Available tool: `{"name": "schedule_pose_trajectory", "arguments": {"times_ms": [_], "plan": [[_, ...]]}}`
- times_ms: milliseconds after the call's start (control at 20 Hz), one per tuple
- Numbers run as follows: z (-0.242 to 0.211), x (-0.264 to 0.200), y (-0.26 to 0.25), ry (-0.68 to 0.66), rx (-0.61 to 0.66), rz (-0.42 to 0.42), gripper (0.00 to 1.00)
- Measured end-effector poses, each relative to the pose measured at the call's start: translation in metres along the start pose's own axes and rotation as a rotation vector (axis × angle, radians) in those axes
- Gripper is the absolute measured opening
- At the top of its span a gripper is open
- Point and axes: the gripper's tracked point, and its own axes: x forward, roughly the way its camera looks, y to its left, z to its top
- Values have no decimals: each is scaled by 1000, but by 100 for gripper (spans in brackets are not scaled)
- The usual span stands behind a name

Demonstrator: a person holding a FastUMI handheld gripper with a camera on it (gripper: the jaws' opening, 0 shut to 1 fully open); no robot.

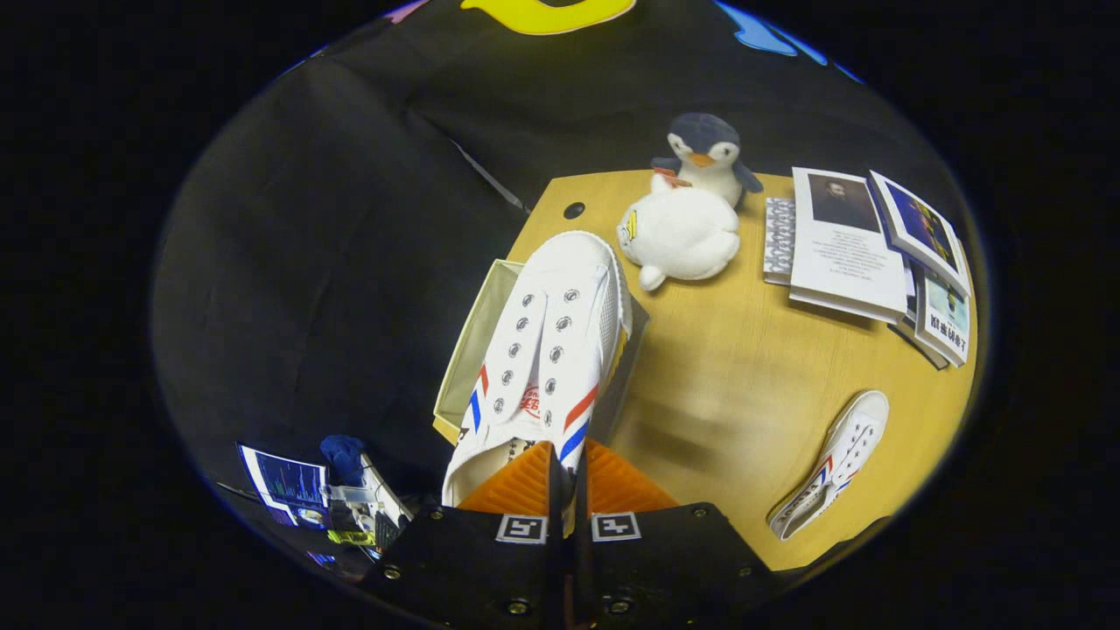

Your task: Open the storage box then place both shoes into the box .Put the left shoe in first, then the right shoe, with the right side of both shoes facing outward in a uniform manner.

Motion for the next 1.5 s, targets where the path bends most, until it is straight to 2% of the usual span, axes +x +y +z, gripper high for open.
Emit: {"name": "schedule_pose_trajectory", "arguments": {"times_ms": [250, 450, 750, 900, 1000, 1050, 1200, 1350, 1500], "plan": [[17, 34, 31, 41, -98, -27, 4], [16, 70, 51, 101, -122, -24, 4], [16, 120, 62, 164, -166, -103, 4], [23, 141, 59, 152, -210, -144, 4], [34, 148, 69, 107, -206, -109, 19], [42, 141, 72, 80, -208, -117, 26], [57, 119, 62, 18, -266, -154, 27], [62, 90, 53, -27, -292, -159, 84], [55, 57, 34, -50, -253, -162, 83]]}}
